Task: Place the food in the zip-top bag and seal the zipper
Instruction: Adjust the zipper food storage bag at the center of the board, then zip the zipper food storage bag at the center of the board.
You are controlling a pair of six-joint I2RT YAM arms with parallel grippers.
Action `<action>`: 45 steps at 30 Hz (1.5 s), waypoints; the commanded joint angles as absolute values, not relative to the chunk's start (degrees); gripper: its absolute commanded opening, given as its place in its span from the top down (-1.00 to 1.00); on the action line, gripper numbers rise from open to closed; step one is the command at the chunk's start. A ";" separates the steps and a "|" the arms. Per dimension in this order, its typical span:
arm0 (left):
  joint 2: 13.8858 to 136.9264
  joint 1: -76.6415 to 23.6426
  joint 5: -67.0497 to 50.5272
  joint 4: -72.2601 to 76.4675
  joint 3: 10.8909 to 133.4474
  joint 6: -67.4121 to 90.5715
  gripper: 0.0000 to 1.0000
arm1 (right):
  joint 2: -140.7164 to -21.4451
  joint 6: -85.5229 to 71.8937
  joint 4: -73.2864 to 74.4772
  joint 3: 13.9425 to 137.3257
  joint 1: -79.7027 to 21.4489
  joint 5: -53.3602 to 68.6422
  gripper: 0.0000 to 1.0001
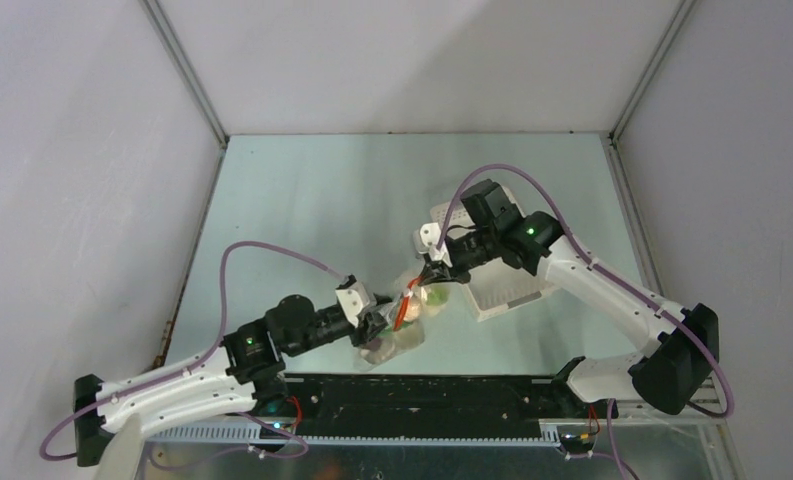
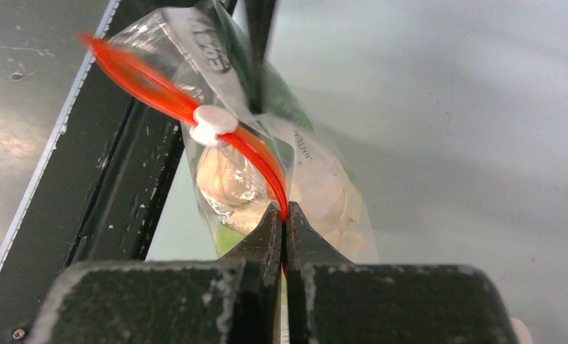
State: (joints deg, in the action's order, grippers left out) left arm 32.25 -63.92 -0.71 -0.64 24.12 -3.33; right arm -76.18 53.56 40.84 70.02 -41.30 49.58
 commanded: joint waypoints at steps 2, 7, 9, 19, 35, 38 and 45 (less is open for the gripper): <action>29.50 -63.95 11.46 -2.49 28.61 2.62 -0.88 | -74.17 39.94 30.60 73.28 -42.80 37.74 1.00; 25.04 -63.91 16.14 -5.53 30.95 6.33 -0.99 | -74.97 23.58 35.84 78.90 -46.41 14.69 1.00; 24.75 -63.90 18.75 -7.23 32.56 7.17 -0.99 | -76.33 17.79 39.82 82.46 -47.38 11.42 1.00; 38.56 -64.03 18.89 -9.02 43.81 -6.89 -0.99 | -77.67 7.66 44.43 88.24 -55.48 8.12 1.00; 40.84 -63.91 8.65 -9.40 43.74 -10.94 -0.57 | -76.70 8.71 46.48 85.96 -56.70 11.63 1.00; 41.06 -63.90 8.84 -8.20 43.33 -10.45 -0.52 | -77.08 8.97 46.62 85.96 -57.09 11.01 1.00; 43.67 -63.90 9.60 -7.97 43.95 -9.36 0.09 | -76.81 9.42 45.95 85.96 -57.97 10.64 1.00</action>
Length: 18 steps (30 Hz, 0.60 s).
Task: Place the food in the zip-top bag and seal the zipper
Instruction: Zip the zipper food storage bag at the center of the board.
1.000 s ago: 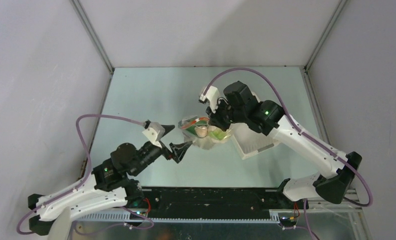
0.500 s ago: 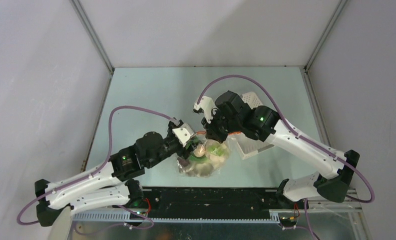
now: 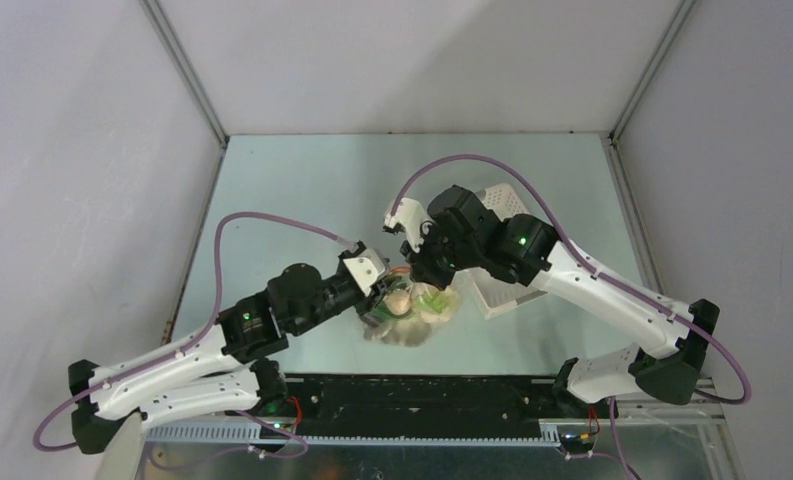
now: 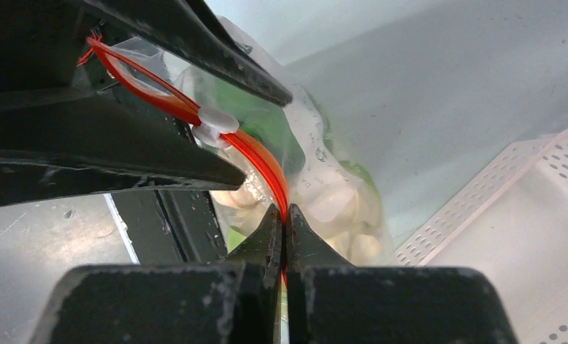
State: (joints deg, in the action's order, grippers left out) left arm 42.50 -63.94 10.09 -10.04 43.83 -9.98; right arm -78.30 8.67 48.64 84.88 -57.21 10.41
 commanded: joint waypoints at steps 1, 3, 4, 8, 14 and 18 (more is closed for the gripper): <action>43.77 -63.90 9.25 -7.90 44.08 -9.34 0.14 | -76.75 9.54 45.96 85.96 -58.08 10.64 1.00; 43.80 -63.92 8.48 -7.37 43.96 -9.32 0.24 | -76.85 9.66 46.15 85.94 -58.17 10.65 1.00; 43.62 -63.90 8.07 -7.07 43.87 -9.47 0.29 | -76.92 9.78 46.36 85.90 -58.22 10.64 1.00; 43.18 -63.94 4.21 -7.52 43.75 -9.81 0.60 | -77.43 9.81 47.12 85.68 -58.15 9.13 1.00; 44.18 -63.90 -1.01 -14.14 45.58 -8.80 0.99 | -77.86 8.06 47.11 85.41 -55.92 7.53 1.00; 44.40 -63.92 3.98 -19.37 45.59 -5.56 1.00 | -75.78 5.89 45.46 83.88 -51.25 6.74 1.00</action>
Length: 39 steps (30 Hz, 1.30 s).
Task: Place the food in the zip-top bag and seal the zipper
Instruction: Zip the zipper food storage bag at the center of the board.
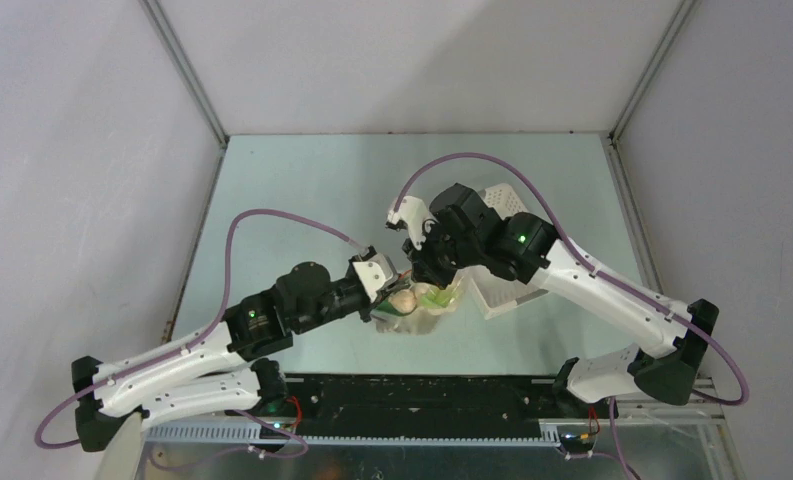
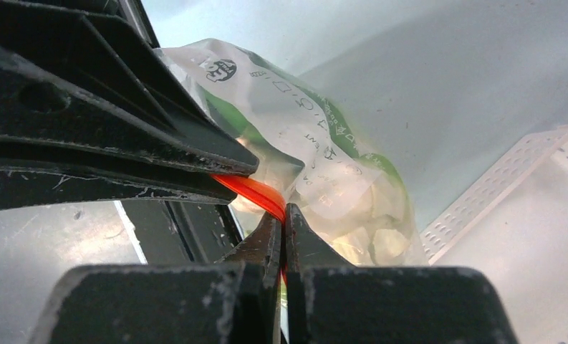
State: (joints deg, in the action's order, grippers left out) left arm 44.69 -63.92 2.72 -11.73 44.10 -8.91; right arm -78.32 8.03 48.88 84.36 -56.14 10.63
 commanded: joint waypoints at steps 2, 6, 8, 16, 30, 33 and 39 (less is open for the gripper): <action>43.89 -63.90 6.54 -22.22 45.04 -2.59 1.00 | -74.65 5.04 45.29 82.75 -47.79 6.87 1.00; 41.11 -63.98 11.33 -26.30 42.95 3.83 1.00 | -72.78 4.23 45.46 80.32 -40.72 7.72 1.00; 39.22 -64.03 13.69 -27.36 41.51 5.85 1.00 | -72.21 4.22 45.52 79.35 -39.30 6.88 1.00; 35.50 -63.97 15.05 -29.34 39.89 10.76 0.99 | -72.17 5.31 46.31 78.26 -36.42 6.85 1.00; 40.45 -63.99 12.30 -29.93 44.24 10.31 0.99 | -65.85 23.57 36.80 68.12 -44.40 6.15 1.00; 40.17 -63.98 10.35 -26.83 44.36 7.64 1.00 | -66.07 28.86 34.15 67.55 -48.87 8.47 0.55; 41.73 -64.00 5.44 -22.73 46.18 3.34 1.00 | -70.16 33.76 26.18 67.50 -52.55 20.56 -0.25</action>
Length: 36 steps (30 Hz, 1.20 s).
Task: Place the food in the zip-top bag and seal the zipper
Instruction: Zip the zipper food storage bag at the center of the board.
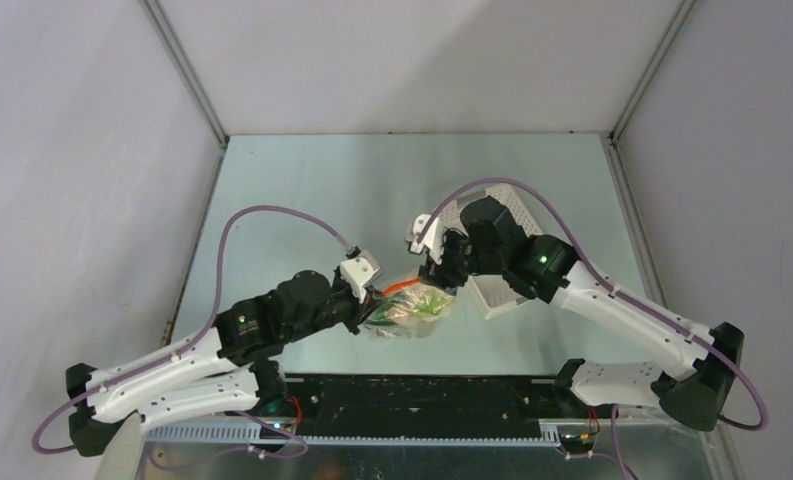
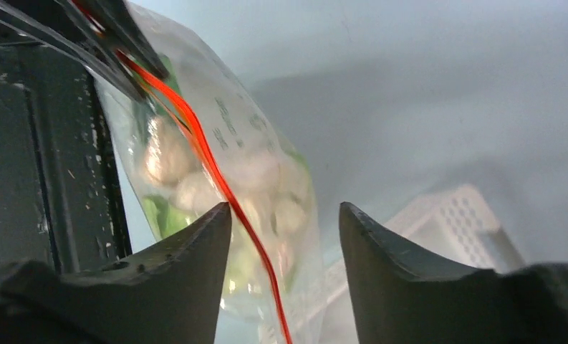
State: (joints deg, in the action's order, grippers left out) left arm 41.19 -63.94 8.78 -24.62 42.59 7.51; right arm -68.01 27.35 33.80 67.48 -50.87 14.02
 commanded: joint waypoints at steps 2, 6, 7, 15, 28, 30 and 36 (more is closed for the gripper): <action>42.22 -64.01 4.95 -22.03 46.63 2.62 1.00 | -72.22 34.27 25.12 67.57 -53.21 22.82 -0.32; 42.46 -64.00 4.37 -19.59 46.57 1.85 1.00 | -74.91 34.01 24.35 67.58 -53.50 26.45 -0.32; 42.58 -64.01 4.47 -19.20 46.58 1.72 1.00 | -75.20 33.88 24.48 67.54 -53.54 26.98 -0.28; 43.81 -63.99 5.57 -18.02 47.08 1.63 1.00 | -76.05 27.27 18.80 66.53 -55.72 22.11 1.00; 44.05 -64.25 8.05 -38.37 48.58 20.47 0.99 | -72.90 -5.05 5.84 57.47 -53.41 -30.86 1.00; 43.16 -64.33 7.51 -41.02 47.92 21.40 1.00 | -72.29 -6.82 6.96 56.94 -51.14 -29.26 1.00; 39.55 -64.50 8.59 -46.28 48.44 24.35 1.00 | -72.42 -1.95 7.04 55.99 -49.09 -35.36 1.00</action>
